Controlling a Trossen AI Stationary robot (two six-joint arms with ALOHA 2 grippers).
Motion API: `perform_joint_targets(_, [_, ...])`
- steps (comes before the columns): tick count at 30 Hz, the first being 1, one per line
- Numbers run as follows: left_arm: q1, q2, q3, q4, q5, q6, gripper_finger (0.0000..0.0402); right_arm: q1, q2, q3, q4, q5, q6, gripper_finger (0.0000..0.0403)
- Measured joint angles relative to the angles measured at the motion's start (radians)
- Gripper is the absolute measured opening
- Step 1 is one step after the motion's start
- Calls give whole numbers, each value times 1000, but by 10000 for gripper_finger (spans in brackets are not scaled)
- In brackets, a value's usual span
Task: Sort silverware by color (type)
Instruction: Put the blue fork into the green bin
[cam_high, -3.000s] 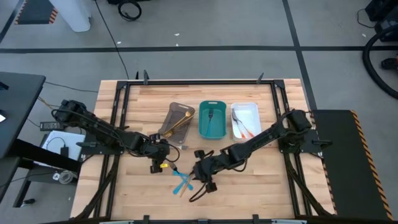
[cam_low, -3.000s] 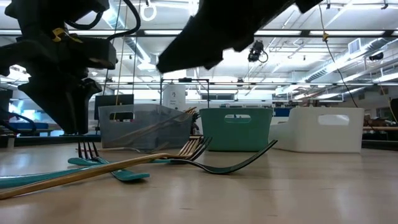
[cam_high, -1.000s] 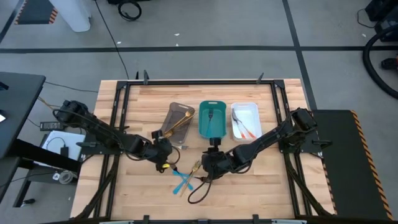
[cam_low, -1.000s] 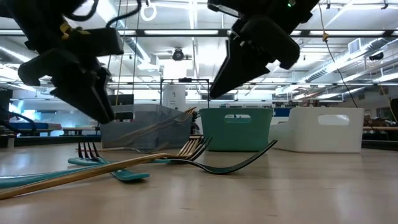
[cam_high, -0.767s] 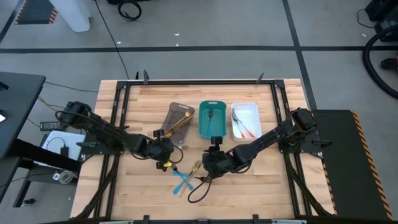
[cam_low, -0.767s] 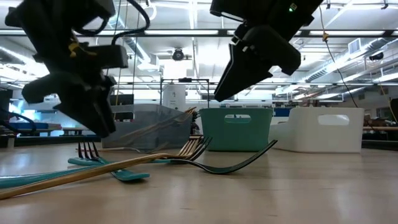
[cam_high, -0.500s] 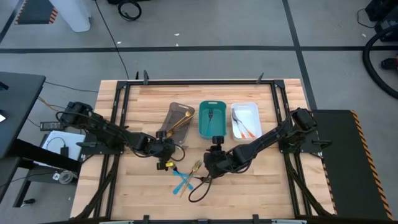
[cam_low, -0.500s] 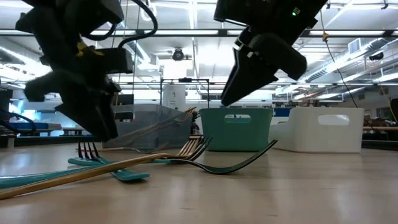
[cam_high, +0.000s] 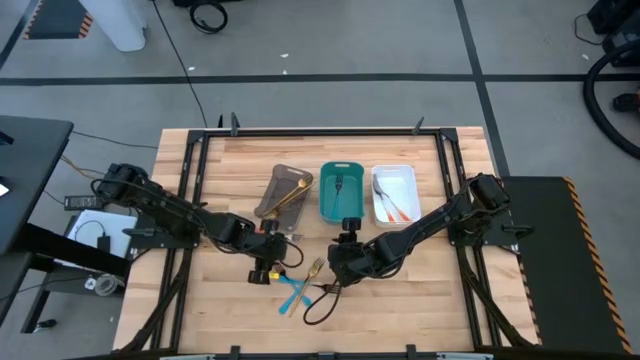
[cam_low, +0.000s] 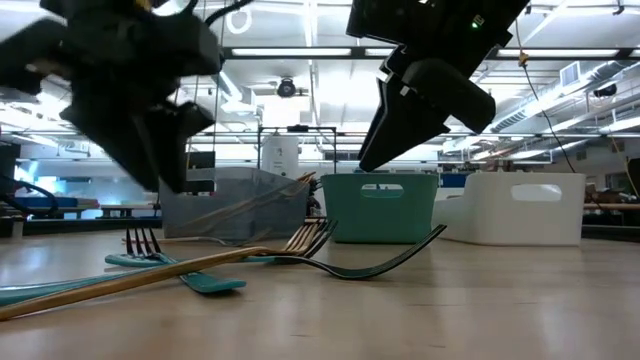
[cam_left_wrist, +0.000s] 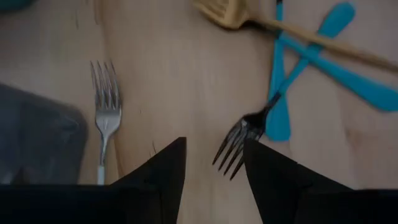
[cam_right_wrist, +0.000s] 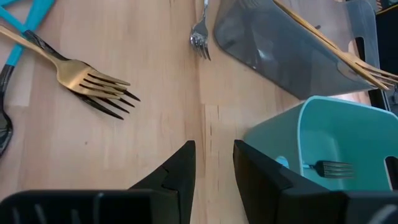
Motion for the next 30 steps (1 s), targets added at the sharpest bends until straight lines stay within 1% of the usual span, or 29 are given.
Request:
perform_joint_targets(3, [-3, 4, 32, -3, 17, 8, 169, 0, 0, 0, 0, 0, 8, 115])
perform_joint_targets(5, [-6, 30, 53, 10, 34, 22, 168, 0, 0, 0, -5, 0, 12, 115])
perform_joint_targets(9, [-21, 115, 99, 7, 72, 55, 161, -1, 0, 0, -40, 0, 30, 115])
perform_joint_targets(13, [-45, 198, 155, 4, 74, 86, 154, 0, -4, 0, -109, 0, 86, 115])
perform_joint_targets(17, [-61, 253, 201, 1, 92, 117, 153, 11, -36, -1, -169, 13, 147, 115])
perform_joint_targets(21, [-60, 283, 217, -2, 118, 135, 153, 19, -60, -1, -196, 34, 181, 115])
perform_joint_targets(25, [-60, 300, 213, -6, 118, 135, 153, 32, -77, -1, -192, 40, 197, 115])
perform_joint_targets(30, [-74, 321, 213, 27, 119, 137, 153, 42, -78, -1, -180, 51, 200, 115])
